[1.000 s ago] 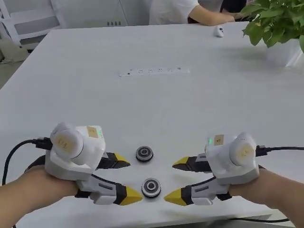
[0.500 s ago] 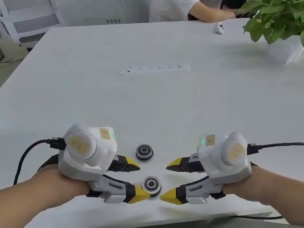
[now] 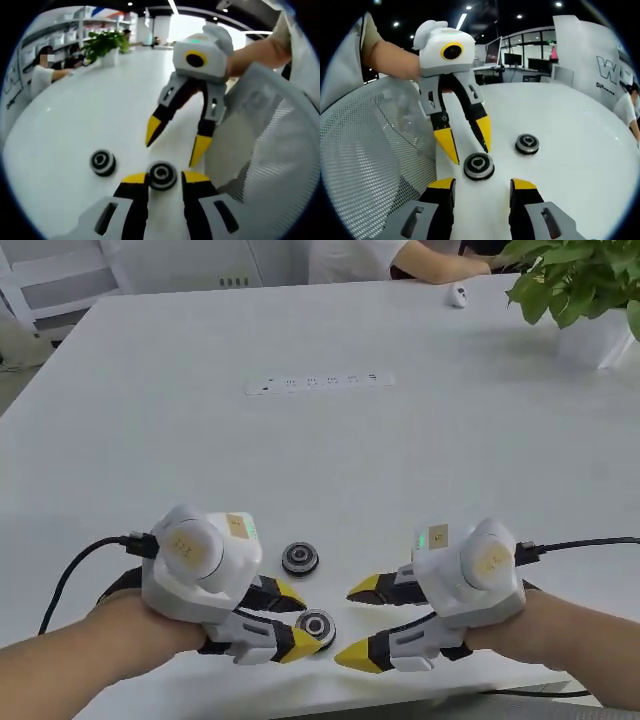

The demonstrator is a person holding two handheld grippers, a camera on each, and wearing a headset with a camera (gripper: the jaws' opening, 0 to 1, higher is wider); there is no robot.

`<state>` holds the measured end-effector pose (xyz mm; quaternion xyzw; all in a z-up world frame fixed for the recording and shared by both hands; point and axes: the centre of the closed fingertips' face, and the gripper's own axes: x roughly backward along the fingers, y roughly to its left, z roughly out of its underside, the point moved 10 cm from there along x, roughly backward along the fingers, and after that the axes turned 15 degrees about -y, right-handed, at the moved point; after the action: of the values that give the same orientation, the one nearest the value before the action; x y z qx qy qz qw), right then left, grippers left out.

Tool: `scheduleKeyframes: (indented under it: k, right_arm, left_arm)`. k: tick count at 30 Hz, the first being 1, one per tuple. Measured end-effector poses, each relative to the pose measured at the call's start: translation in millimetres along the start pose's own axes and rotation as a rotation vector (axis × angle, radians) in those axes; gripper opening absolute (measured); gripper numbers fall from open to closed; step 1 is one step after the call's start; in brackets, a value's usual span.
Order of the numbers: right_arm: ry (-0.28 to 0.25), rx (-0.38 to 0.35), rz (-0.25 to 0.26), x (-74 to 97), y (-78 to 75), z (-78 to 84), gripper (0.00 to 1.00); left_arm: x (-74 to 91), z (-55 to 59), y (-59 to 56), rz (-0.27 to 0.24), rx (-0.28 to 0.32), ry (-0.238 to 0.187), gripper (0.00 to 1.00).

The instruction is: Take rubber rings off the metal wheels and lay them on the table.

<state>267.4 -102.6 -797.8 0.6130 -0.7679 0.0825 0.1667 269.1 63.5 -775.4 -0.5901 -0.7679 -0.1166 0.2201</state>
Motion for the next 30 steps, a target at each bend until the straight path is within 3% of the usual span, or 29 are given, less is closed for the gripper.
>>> scheduleKeyframes:
  k: [10,14,15,19,30]
  right_arm:
    - [0.003,-0.002,-0.003,-0.1,-0.4,0.5,0.41]
    - [0.007,-0.001,-0.01,-1.0,-0.6,0.6,0.41]
    - [0.008,0.0,-0.011,-1.3,-0.7,0.6,0.41]
    - [0.011,0.004,-0.018,-2.7,-2.5,1.5,0.4]
    - [0.002,0.026,-0.045,-10.3,-0.2,-2.7,0.35]
  left_arm:
    - [-6.0,2.0,0.1,-0.012,-0.013,0.017,0.2]
    - [-6.6,2.0,-1.6,-0.015,-0.068,0.016,0.16]
    - [-6.2,3.5,-3.2,-0.018,-0.077,0.033,0.15]
    - [-6.6,2.7,-3.3,-0.029,-0.082,0.014,0.15]
    - [-8.0,4.0,-4.8,-0.046,-0.105,0.013,0.14]
